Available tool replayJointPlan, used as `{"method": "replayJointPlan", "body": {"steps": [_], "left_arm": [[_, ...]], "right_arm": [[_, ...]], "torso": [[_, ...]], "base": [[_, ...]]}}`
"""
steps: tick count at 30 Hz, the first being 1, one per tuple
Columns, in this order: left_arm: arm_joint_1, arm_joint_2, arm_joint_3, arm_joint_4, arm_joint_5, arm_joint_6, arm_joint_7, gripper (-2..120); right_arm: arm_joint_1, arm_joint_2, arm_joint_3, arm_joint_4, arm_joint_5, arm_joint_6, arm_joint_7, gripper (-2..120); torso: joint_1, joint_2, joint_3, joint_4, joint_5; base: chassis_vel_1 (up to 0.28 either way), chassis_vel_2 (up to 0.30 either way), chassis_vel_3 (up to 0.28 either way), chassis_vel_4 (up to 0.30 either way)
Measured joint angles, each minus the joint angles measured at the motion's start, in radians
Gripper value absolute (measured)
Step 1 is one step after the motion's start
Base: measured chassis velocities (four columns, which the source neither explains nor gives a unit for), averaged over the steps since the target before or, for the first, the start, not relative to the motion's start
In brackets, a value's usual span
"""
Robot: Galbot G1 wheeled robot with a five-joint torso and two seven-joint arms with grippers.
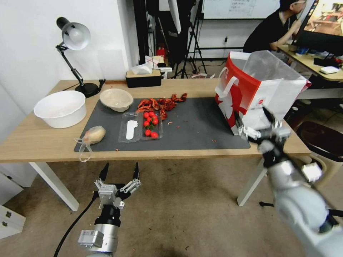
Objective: Pick up the trash from the table and place it into the takeout bag.
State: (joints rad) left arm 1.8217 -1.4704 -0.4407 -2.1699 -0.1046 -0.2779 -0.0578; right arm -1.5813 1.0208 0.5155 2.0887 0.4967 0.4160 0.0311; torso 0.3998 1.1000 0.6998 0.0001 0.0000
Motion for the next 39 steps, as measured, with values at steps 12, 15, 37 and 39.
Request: {"method": "replayJointPlan", "body": {"steps": [12,15,37,39], "left_arm": [[-0.004,-0.001,-0.001,0.008,-0.002,-0.001,0.0,100],[-0.007,-0.001,-0.005,0.011,-0.003,-0.001,0.0,100],[-0.276,0.178,-0.108,0.09,-0.117,0.092,-0.08,100],[-0.303,0.22,-0.165,0.116,-0.132,0.095,-0.072,100]], "right_arm": [[-0.197,0.123,-0.05,-0.073,-0.075,0.111,-0.031,100],[-0.197,0.133,-0.068,-0.089,-0.09,0.109,-0.018,100],[-0.153,0.13,-0.119,-0.071,-0.134,0.023,0.02,100],[-0.105,0.114,-0.145,-0.069,-0.134,-0.01,0.023,100]], "torso": [[0.0,0.0,0.0,0.0,-0.0001],[0.0,0.0,0.0,0.0,-0.0001],[0.0,0.0,0.0,-0.0012,-0.0006],[0.0,0.0,0.0,0.0006,0.0003]], "base": [[0.0,0.0,0.0,0.0],[0.0,0.0,0.0,0.0],[0.0,0.0,0.0,0.0],[0.0,0.0,0.0,0.0]]}}
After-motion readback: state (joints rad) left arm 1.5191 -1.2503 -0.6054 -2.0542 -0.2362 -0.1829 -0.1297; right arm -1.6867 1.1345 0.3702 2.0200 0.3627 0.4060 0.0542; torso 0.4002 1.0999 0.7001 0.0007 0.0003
